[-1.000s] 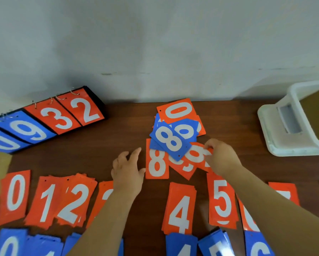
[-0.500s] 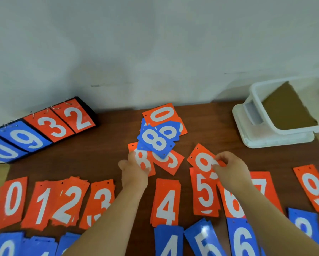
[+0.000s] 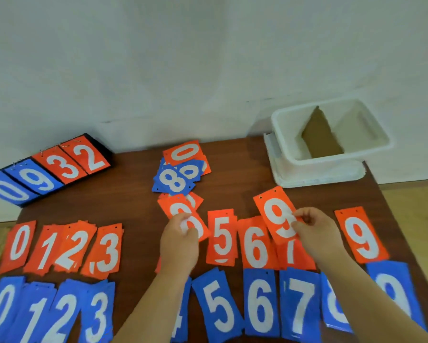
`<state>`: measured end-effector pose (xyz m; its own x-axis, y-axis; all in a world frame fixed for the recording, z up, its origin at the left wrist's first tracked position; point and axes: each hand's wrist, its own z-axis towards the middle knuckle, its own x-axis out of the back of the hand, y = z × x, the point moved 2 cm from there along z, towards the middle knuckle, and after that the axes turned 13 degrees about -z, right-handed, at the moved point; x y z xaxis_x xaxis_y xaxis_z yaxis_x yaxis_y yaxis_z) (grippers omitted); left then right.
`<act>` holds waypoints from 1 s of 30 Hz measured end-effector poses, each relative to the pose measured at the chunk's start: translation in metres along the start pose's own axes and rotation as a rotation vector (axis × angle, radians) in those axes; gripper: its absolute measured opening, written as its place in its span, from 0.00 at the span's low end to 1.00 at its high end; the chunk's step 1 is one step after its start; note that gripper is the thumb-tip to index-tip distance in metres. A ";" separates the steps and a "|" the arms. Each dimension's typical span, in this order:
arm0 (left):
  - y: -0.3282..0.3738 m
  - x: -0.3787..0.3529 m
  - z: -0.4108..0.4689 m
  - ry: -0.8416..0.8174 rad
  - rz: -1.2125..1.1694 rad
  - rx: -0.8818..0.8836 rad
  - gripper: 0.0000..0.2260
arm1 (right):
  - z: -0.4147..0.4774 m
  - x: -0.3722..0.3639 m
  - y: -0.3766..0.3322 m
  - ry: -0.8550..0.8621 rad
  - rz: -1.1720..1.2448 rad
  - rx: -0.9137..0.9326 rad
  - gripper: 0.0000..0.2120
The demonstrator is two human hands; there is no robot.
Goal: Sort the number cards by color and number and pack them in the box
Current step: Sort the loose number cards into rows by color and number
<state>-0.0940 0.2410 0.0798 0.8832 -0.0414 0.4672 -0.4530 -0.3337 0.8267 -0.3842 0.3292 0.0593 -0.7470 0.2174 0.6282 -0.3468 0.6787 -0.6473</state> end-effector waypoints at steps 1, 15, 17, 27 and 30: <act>0.004 -0.022 -0.016 -0.064 -0.021 -0.013 0.17 | 0.000 0.016 0.015 0.026 0.006 -0.002 0.06; 0.042 -0.249 -0.104 -0.508 0.077 -0.102 0.16 | 0.023 0.150 0.158 0.183 0.048 -0.204 0.07; 0.045 -0.267 -0.104 -0.505 0.104 -0.101 0.16 | 0.031 0.148 0.162 0.156 0.045 -0.199 0.06; 0.030 -0.263 -0.099 -0.455 0.632 -0.260 0.23 | 0.047 0.130 0.171 -0.023 -0.497 -0.145 0.17; 0.027 -0.236 -0.090 -0.397 0.616 -0.251 0.26 | 0.042 0.125 0.151 0.045 -0.588 -0.058 0.21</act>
<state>-0.3255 0.3263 0.0202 0.4191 -0.5006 0.7574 -0.8488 0.0800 0.5226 -0.5538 0.4290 0.0216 -0.4137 -0.1781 0.8928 -0.6628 0.7312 -0.1612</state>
